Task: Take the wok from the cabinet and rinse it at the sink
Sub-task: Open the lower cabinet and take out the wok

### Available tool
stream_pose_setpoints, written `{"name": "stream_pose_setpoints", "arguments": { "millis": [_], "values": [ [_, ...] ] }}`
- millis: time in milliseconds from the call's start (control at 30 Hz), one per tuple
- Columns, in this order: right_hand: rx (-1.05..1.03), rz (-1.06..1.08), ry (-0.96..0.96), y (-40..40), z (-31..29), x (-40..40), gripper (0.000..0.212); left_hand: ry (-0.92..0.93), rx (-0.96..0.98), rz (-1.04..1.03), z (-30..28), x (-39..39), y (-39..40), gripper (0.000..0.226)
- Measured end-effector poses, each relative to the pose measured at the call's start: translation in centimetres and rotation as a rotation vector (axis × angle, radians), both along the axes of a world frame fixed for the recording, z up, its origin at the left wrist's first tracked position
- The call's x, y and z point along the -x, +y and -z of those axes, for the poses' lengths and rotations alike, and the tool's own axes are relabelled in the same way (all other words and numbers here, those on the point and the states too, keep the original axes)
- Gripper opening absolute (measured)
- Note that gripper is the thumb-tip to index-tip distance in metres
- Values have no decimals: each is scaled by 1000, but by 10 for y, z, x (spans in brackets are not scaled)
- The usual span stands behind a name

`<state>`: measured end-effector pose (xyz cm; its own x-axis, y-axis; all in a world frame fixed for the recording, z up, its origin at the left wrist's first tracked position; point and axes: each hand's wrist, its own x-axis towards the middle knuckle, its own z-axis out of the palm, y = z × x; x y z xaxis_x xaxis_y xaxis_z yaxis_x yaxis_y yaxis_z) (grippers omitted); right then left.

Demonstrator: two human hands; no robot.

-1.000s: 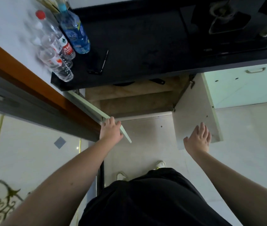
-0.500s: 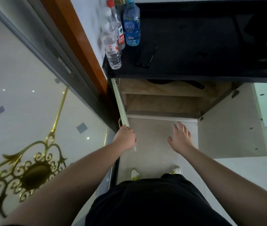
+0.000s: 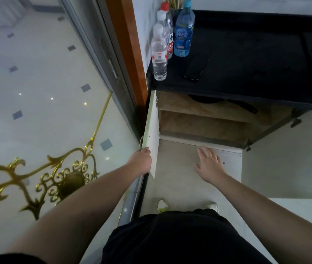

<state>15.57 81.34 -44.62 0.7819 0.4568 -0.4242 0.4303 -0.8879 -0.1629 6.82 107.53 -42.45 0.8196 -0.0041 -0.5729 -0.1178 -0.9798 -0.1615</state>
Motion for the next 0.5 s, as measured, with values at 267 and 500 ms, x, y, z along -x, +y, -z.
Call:
{"name": "stream_pose_setpoints", "arguments": {
  "millis": [267,500],
  "values": [
    [-42,-128,54,31,2,17,69,88,-193,-18,-2,17,25,48],
    [-10,-85,7,14,-7,19,67,60,-201,-137,-19,-13,-12,36]
  ]
}}
